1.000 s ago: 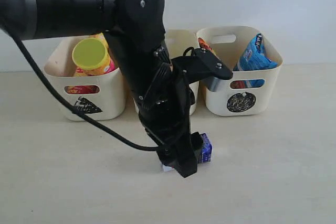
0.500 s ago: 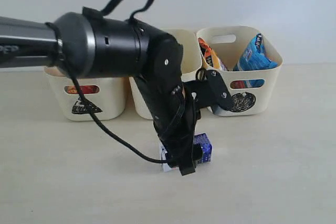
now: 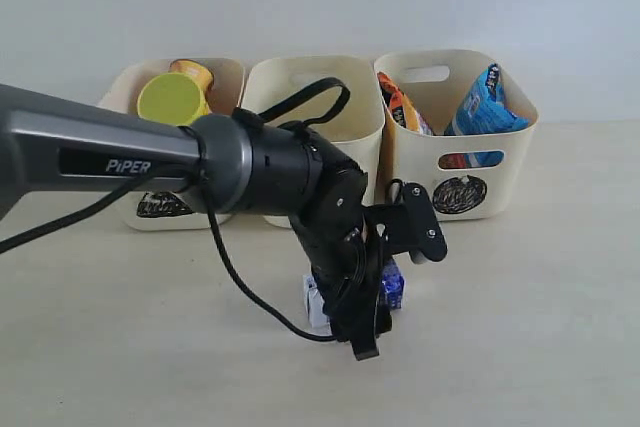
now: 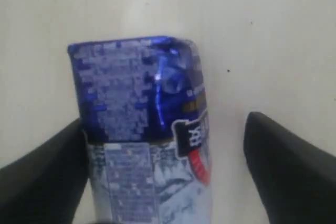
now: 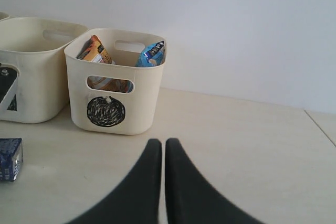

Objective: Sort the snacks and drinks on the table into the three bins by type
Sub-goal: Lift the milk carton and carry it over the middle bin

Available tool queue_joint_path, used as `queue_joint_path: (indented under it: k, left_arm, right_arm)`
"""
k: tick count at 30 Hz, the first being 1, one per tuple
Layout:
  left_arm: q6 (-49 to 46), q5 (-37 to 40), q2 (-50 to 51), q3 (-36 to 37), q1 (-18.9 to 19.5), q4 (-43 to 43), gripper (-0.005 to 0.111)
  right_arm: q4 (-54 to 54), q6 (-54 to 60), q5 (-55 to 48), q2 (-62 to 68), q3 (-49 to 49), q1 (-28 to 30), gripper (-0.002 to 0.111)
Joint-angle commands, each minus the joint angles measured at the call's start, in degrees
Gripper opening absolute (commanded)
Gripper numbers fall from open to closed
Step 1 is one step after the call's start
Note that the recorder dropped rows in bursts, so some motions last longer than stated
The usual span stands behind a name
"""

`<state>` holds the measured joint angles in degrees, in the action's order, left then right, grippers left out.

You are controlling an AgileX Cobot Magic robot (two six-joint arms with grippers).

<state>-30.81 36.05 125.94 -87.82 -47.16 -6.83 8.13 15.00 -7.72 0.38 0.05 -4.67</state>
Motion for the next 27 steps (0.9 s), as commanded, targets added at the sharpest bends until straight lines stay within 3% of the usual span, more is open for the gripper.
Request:
queue_joint_path:
  k: [1,2,4,8,15,24,27]
  left_arm:
    - [1.3,1.1,0.6,0.1,-0.2,0.0,0.044]
    - [1.4,2.2,0.6,-0.4,-0.2,0.0,0.026]
    - [1.4,5.3,0.3,-1.7,-0.2,0.0,0.005]
    - [3.1,9.5,-1.7,-3.9,-0.2,0.3,0.004]
    - [5.5,9.7,-9.4,-3.8,-0.2,2.2,0.004]
    - [5.8,1.1,-19.7,-3.8,1.3,12.5,0.004]
    - [10.3,-2.4,-22.0,-3.7,3.0,13.9,0.004]
  right_arm:
    - [0.1,0.4,0.6,-0.4,0.0,0.2,0.0]
    - [0.1,0.4,0.6,-0.4,0.0,0.2,0.0]
    - [0.1,0.4,0.6,-0.4,0.0,0.2,0.0]
    - [0.1,0.4,0.6,-0.4,0.0,0.2,0.0]
    - [0.1,0.4,0.6,-0.4,0.0,0.2,0.0]
    - [0.1,0.4,0.6,-0.4,0.0,0.2,0.0]
    - [0.1,0.4,0.6,-0.4,0.0,0.2,0.0]
